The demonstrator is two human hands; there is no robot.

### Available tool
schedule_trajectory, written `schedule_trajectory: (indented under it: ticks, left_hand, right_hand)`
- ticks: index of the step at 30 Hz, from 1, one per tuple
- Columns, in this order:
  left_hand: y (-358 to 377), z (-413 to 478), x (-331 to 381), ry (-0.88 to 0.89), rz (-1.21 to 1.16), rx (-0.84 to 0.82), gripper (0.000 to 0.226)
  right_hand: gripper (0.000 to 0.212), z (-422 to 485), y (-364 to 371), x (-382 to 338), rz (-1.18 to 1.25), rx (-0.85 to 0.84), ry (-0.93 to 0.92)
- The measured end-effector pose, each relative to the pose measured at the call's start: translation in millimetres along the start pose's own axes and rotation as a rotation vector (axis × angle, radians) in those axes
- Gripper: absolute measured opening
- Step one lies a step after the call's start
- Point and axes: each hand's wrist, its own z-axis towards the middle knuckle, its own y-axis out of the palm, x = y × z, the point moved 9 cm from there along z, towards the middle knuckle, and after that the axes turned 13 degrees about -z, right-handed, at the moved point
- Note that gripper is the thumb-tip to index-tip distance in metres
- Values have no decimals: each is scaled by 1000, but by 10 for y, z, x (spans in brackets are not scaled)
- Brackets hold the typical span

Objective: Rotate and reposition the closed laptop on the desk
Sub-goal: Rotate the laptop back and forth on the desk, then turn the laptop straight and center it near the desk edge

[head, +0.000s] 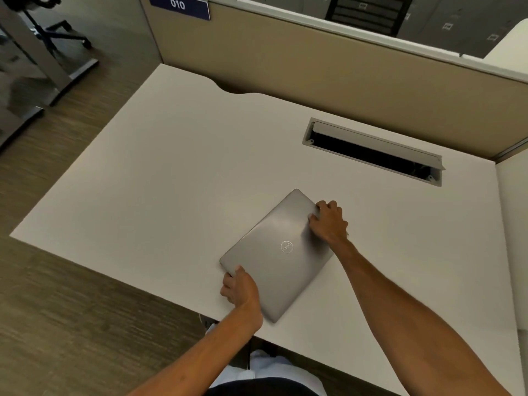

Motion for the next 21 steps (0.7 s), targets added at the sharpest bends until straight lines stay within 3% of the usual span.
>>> schedule_trajectory:
  ticks: [8, 17, 21]
  left_hand:
    - [15, -107, 111, -124, -32, 57, 61]
    - [9, 47, 247, -117, -9, -81, 68]
    - [70, 192, 367, -103, -38, -150, 71]
  right_hand:
    - [42, 50, 0, 44, 103, -25, 38]
    - [46, -110, 185, 554, 487, -26, 277]
    - [33, -334, 148, 692, 648, 24, 356]
